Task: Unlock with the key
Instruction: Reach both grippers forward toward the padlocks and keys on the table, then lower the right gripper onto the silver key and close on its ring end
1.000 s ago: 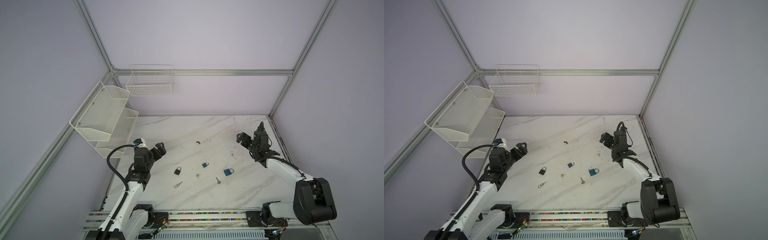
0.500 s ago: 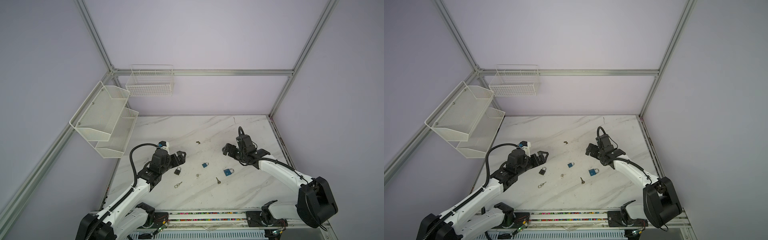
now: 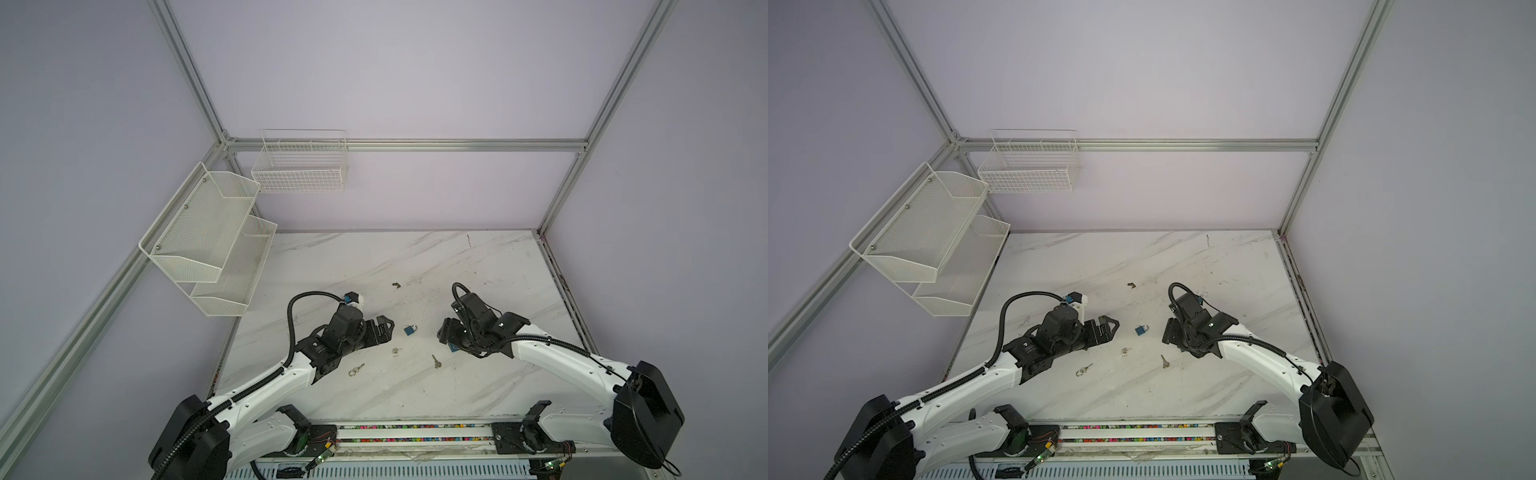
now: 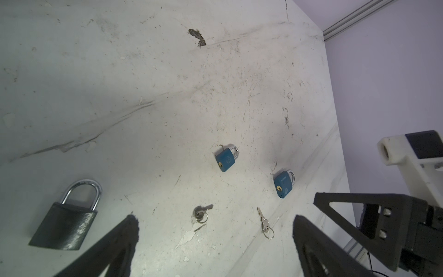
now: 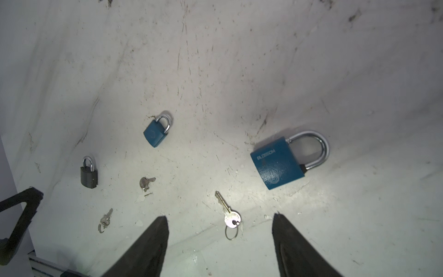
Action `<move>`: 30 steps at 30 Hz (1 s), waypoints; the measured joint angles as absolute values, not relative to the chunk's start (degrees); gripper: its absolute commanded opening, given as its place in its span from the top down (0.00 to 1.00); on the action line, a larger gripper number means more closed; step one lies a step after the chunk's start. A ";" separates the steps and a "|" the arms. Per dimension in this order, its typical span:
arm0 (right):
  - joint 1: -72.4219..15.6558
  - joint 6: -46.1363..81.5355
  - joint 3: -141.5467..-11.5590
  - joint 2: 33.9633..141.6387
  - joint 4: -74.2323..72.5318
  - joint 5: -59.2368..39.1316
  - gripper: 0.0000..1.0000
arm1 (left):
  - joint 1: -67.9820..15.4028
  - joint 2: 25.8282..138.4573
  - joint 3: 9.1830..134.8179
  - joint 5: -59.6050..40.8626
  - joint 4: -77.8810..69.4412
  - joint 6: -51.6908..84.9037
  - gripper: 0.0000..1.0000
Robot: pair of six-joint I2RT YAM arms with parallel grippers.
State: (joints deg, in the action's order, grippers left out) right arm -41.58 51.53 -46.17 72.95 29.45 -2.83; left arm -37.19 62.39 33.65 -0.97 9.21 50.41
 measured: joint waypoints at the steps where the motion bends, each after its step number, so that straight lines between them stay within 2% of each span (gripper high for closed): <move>1: -42.30 52.62 -45.52 72.95 29.41 -2.90 0.34 | -37.71 62.52 33.65 -0.58 8.93 50.76 0.00; 13: -50.92 60.58 -43.18 77.28 27.70 -3.44 0.46 | -41.82 64.75 33.65 2.98 5.34 54.65 0.00; 22: -51.81 62.59 -42.00 80.27 25.76 -3.44 0.58 | -42.09 64.82 33.65 4.38 4.71 55.09 0.00; 30: -51.81 62.76 -41.98 82.63 24.53 -3.20 0.64 | -42.09 64.82 33.65 4.84 4.34 55.09 0.00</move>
State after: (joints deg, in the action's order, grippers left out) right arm -51.81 62.76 -41.98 82.63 24.53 -3.20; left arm -42.09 64.82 33.65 4.84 4.34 55.09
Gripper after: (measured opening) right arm 0.364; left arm 0.999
